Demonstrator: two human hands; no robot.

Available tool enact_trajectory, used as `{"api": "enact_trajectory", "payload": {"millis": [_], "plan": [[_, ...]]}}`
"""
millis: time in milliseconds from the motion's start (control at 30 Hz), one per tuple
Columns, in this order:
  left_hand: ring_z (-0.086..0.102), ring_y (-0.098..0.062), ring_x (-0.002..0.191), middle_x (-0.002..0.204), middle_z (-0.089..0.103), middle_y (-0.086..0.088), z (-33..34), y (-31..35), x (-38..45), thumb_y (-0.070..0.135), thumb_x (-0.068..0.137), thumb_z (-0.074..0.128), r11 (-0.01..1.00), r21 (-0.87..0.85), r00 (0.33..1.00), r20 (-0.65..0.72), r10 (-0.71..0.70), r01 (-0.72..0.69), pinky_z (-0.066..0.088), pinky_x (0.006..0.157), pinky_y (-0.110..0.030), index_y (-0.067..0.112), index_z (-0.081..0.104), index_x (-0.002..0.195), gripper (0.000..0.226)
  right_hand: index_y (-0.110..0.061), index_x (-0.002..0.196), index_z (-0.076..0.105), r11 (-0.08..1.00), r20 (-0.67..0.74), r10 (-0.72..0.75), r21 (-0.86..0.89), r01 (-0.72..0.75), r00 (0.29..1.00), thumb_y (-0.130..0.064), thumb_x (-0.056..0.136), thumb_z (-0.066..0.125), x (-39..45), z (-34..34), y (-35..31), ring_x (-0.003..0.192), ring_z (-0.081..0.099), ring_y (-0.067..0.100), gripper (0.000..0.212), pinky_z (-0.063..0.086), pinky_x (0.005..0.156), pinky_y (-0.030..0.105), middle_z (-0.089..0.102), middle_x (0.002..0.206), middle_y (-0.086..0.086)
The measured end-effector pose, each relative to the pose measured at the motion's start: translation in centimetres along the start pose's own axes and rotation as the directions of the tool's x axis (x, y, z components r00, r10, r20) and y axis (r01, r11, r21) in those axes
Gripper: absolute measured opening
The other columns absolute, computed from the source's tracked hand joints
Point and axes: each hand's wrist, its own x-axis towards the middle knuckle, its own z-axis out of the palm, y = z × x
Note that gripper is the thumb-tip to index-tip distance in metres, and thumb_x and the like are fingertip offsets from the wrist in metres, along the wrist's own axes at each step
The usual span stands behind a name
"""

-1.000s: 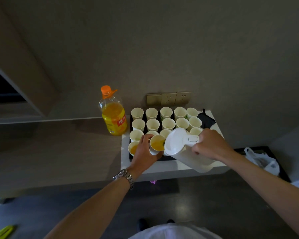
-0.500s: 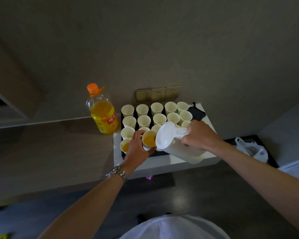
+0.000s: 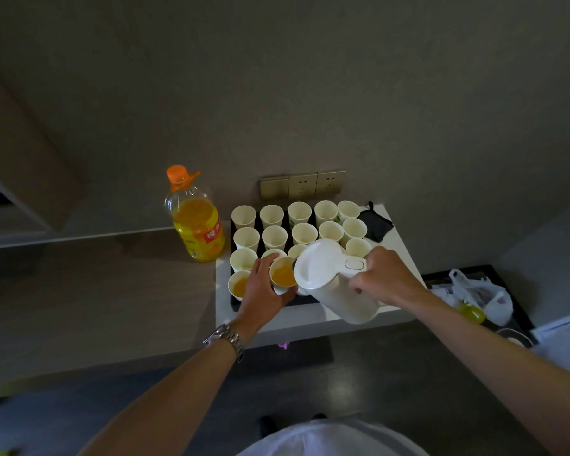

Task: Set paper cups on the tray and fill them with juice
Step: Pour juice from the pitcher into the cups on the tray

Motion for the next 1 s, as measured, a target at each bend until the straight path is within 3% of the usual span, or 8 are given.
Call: {"api": "enact_trajectory", "payload": {"millis": [100,200,333,467,567,733,1000], "plan": [[0.053,-0.012,0.119,0.131,0.056,0.008,-0.1,0.1,0.0,0.033,0.076,0.09,0.999,0.009,0.999,-0.005,0.038,-0.038,0.047,0.099,-0.032,0.032,0.05,0.134,0.071,0.003,0.077,0.065,0.995,-0.016,0.027,0.098,-0.025,1.0,-0.019,0.062,0.077,-0.4,0.6,0.9,0.066,0.062,0.023,0.029,0.043,0.053,0.032,0.066,0.072,0.01],[0.055,-0.011,0.113,0.123,0.055,0.013,-0.2,0.1,0.1,0.03,0.075,0.091,0.999,0.016,0.998,-0.026,0.053,-0.052,0.047,0.091,-0.025,0.034,0.05,0.127,0.066,-0.002,0.068,0.063,0.979,-0.061,0.033,0.202,-0.021,0.998,-0.008,0.067,0.078,-1.2,1.0,1.5,0.066,0.062,0.022,0.016,0.044,0.053,0.03,0.065,0.065,0.005],[0.058,-0.009,0.108,0.127,0.058,0.006,-0.4,-0.5,0.3,0.041,0.074,0.09,0.997,0.081,0.999,-0.038,-0.002,0.005,0.049,0.083,-0.023,0.026,0.051,0.131,0.071,-0.015,0.073,0.064,0.96,-0.128,0.012,0.279,0.024,0.992,-0.001,0.073,0.08,-2.1,1.6,1.7,0.077,0.066,0.017,0.021,0.05,0.057,0.026,0.066,0.073,-0.003],[0.061,-0.012,0.105,0.125,0.062,0.006,-0.6,-0.9,0.5,0.052,0.073,0.088,0.98,0.191,0.998,-0.033,-0.055,0.06,0.051,0.078,-0.026,0.027,0.05,0.129,0.072,-0.023,0.073,0.062,0.943,-0.187,0.024,0.329,0.04,0.982,-0.002,0.077,0.08,-2.3,1.9,1.8,0.076,0.064,0.012,0.028,0.05,0.061,0.024,0.065,0.074,-0.009],[0.062,-0.016,0.107,0.124,0.065,0.005,-0.3,-1.1,0.7,0.057,0.073,0.085,0.949,0.305,0.996,-0.042,-0.073,0.082,0.051,0.082,-0.032,0.027,0.051,0.127,0.071,-0.019,0.078,0.064,0.925,-0.209,0.056,0.378,0.028,0.976,-0.003,0.079,0.079,-2.1,2.0,2.0,0.077,0.065,0.013,0.022,0.049,0.061,0.023,0.066,0.076,-0.006],[0.059,-0.023,0.114,0.121,0.066,0.0,0.4,-1.7,1.0,0.058,0.074,0.082,0.871,0.477,0.993,-0.067,-0.098,0.118,0.037,0.098,-0.043,0.024,0.053,0.126,0.068,-0.022,0.075,0.061,0.921,-0.229,0.072,0.389,0.023,0.971,-0.004,0.082,0.078,-2.0,1.9,2.3,0.075,0.064,0.016,0.026,0.048,0.059,0.02,0.064,0.074,-0.007],[0.058,-0.026,0.116,0.121,0.065,-0.005,1.5,-2.2,1.3,0.049,0.073,0.086,0.824,0.543,0.986,-0.056,-0.155,0.16,0.035,0.096,-0.043,0.022,0.054,0.126,0.068,-0.015,0.094,0.062,0.909,-0.215,0.13,0.416,-0.03,0.968,-0.009,0.082,0.08,-2.0,2.4,3.4,0.078,0.062,0.012,0.023,0.045,0.06,0.016,0.063,0.082,-0.008]]}}
